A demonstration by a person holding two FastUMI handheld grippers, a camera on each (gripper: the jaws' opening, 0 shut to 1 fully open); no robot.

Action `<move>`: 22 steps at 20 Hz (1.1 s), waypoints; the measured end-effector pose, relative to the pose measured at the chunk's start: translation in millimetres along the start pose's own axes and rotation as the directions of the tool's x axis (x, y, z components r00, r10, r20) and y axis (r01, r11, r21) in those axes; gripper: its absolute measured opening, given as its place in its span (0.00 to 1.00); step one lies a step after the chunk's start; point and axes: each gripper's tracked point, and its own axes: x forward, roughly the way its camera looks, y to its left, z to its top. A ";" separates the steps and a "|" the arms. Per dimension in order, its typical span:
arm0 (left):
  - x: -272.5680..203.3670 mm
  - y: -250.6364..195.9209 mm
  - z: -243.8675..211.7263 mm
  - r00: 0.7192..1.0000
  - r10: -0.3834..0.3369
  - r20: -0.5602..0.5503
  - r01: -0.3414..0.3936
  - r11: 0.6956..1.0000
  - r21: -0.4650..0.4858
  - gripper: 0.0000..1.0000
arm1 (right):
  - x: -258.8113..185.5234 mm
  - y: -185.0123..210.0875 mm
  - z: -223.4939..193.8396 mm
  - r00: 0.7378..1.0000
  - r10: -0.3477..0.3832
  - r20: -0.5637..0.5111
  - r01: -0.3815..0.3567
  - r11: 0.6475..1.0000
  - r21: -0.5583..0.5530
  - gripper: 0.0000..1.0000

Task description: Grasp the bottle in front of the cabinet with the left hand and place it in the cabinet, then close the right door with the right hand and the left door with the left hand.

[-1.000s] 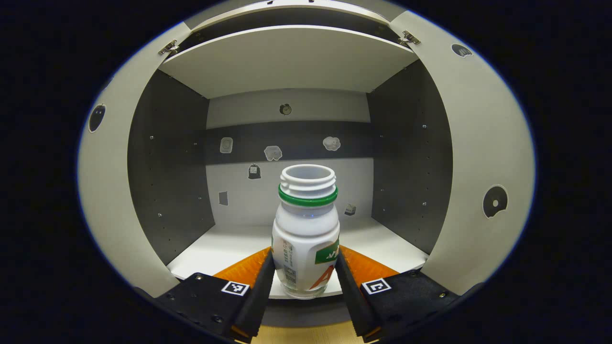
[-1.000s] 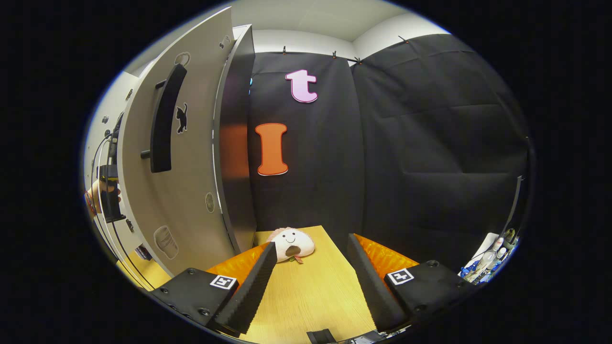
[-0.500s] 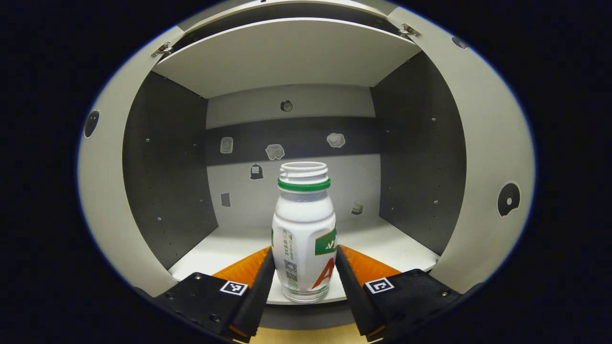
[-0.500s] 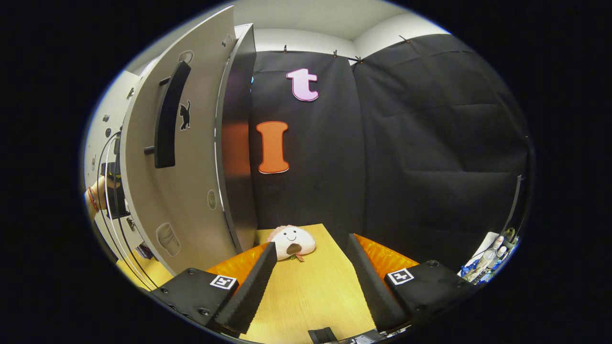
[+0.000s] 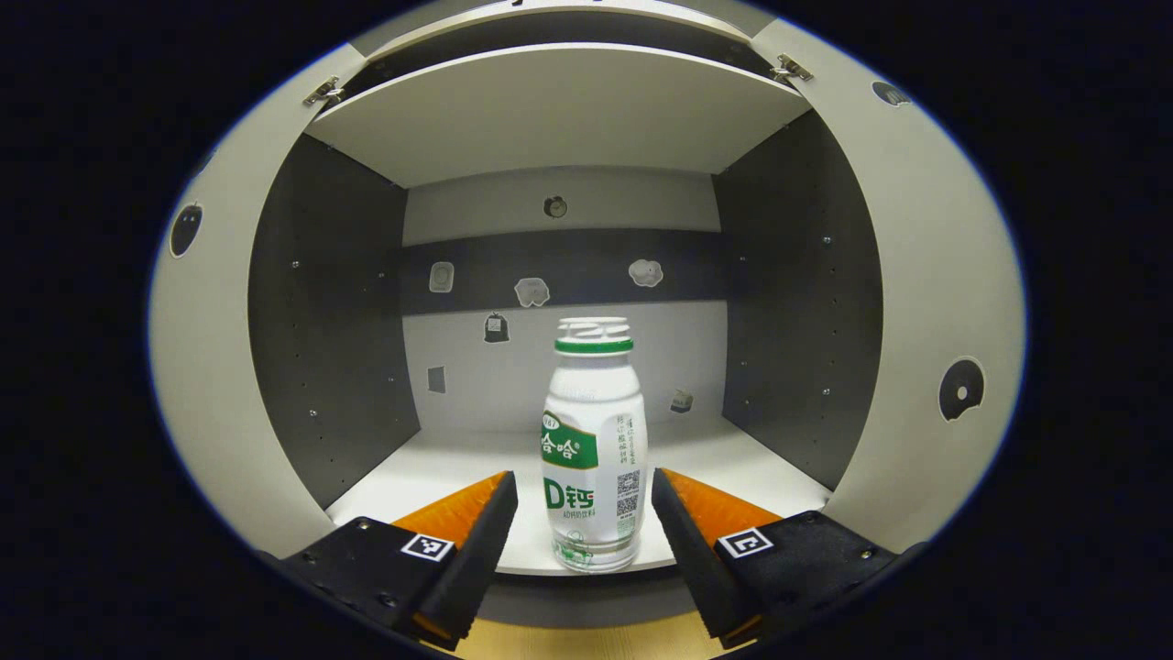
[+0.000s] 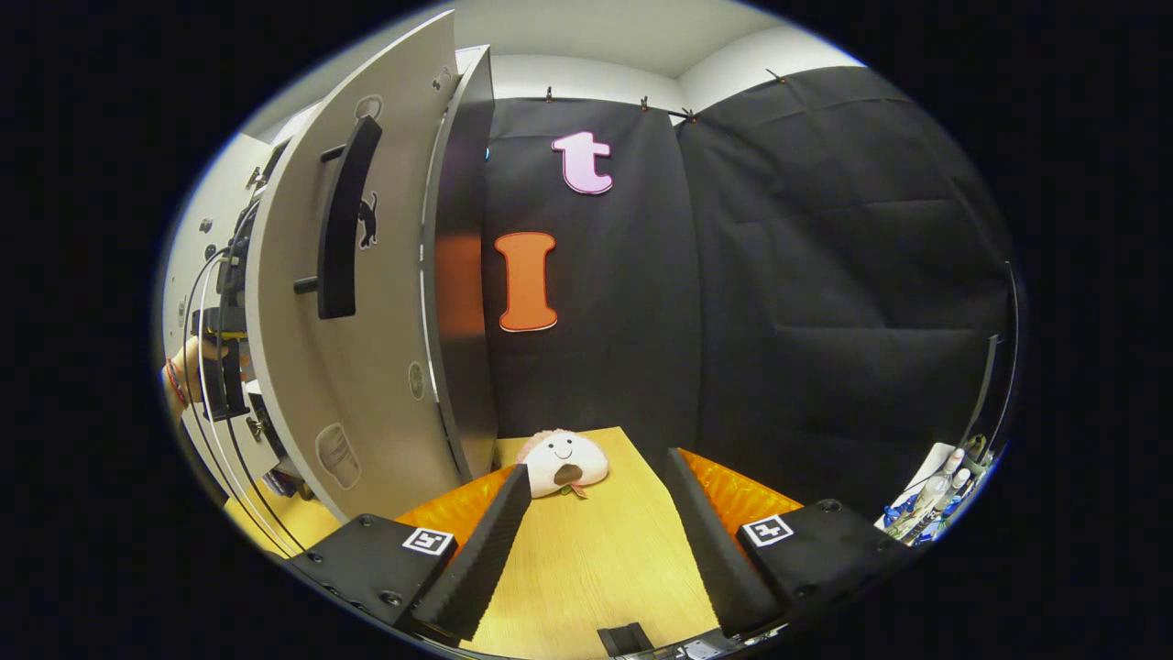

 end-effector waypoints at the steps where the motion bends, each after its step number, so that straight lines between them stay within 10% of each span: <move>1: -5.0 -1.2 2.4 1.000 -0.005 0.004 0.005 1.000 -0.005 0.92 | -1.5 1.5 1.0 1.000 0.001 0.003 -0.001 1.000 -0.002 0.98; 22: -207.3 79.0 124.2 0.977 -0.042 0.207 0.078 0.983 -0.169 0.93 | -40.2 61.2 37.6 0.996 0.030 0.081 -0.026 0.999 -0.048 0.98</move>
